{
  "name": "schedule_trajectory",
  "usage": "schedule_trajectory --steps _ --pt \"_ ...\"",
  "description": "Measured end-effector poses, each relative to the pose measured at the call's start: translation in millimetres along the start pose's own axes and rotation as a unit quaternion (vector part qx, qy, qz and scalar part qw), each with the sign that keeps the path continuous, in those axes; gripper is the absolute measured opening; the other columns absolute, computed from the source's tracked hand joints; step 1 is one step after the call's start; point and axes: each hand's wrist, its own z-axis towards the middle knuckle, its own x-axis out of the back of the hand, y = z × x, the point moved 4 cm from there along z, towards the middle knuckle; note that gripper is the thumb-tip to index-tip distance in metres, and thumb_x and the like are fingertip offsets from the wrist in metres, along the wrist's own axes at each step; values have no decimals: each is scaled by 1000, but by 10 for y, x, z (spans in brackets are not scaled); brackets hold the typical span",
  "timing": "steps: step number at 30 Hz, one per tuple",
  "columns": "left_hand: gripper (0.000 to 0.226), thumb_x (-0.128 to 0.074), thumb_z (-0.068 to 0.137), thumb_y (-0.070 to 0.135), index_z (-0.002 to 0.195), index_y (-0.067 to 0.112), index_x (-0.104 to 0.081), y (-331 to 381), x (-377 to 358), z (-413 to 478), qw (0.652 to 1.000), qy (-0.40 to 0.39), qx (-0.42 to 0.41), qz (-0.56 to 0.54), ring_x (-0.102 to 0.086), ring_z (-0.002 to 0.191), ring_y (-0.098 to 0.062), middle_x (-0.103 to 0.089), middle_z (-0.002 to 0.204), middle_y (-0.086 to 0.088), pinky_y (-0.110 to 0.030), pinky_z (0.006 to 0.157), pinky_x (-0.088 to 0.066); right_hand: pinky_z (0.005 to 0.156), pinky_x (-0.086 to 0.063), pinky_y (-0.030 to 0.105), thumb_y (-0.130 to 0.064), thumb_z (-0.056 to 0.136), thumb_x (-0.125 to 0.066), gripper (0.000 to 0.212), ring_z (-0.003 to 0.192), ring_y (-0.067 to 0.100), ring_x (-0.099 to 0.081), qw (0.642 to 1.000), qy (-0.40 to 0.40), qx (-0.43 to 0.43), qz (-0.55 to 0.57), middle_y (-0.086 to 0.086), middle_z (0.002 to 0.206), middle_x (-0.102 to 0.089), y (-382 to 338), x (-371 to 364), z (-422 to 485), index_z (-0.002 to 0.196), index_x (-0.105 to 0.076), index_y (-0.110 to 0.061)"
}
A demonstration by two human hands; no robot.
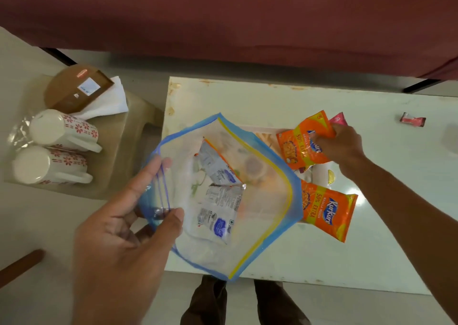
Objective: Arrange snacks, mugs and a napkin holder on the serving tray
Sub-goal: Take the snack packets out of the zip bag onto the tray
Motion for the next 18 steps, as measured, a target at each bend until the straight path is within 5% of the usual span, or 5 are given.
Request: schedule_trajectory --steps 4,7,9,14,18 --pt "76 -79 75 -12 115 52 -70 39 -108 -74 999 21 28 -33 -63 60 -3 -75 96 1 -14 66 -58 85 -51 34 -28 91 -68 31 103 29 -66 993 76 81 -29 13 114 -72 -168 177 -150 114 -70 -9" --pt "77 -79 75 -14 118 50 -71 27 -124 -79 998 15 44 -51 -65 69 -4 -70 99 -12 -13 65 -57 91 -54 32 -31 91 -68 28 108 16 -62 971 180 149 57 2 120 -68 -408 512 -475 115 -70 -16" --pt "73 -83 73 -2 120 52 -69 30 -137 -97 998 0 40 -46 -62 68 -1 -72 100 -7 -15 67 -57 80 -53 13 -42 91 -66 21 99 -3 -63 957 174 194 125 -19 109 -67 -629 759 -797 109 -69 -32" --pt "70 -78 80 -6 122 49 -69 42 -144 -150 999 -7 42 -23 -62 68 -3 -69 103 -18 -14 60 -55 82 -50 15 -38 86 -69 10 92 2 -70 917 -11 357 176 -25 93 -72 -1283 943 -1768 94 -71 -44" --pt "70 -77 80 -7 122 49 -70 92 -174 -226 998 -11 45 -38 -64 66 -4 -72 104 -13 -17 60 -58 98 -43 18 -18 90 -68 32 113 1 -57 844 -295 439 -91 -16 118 -66 -1432 247 -2151 119 -68 -32"
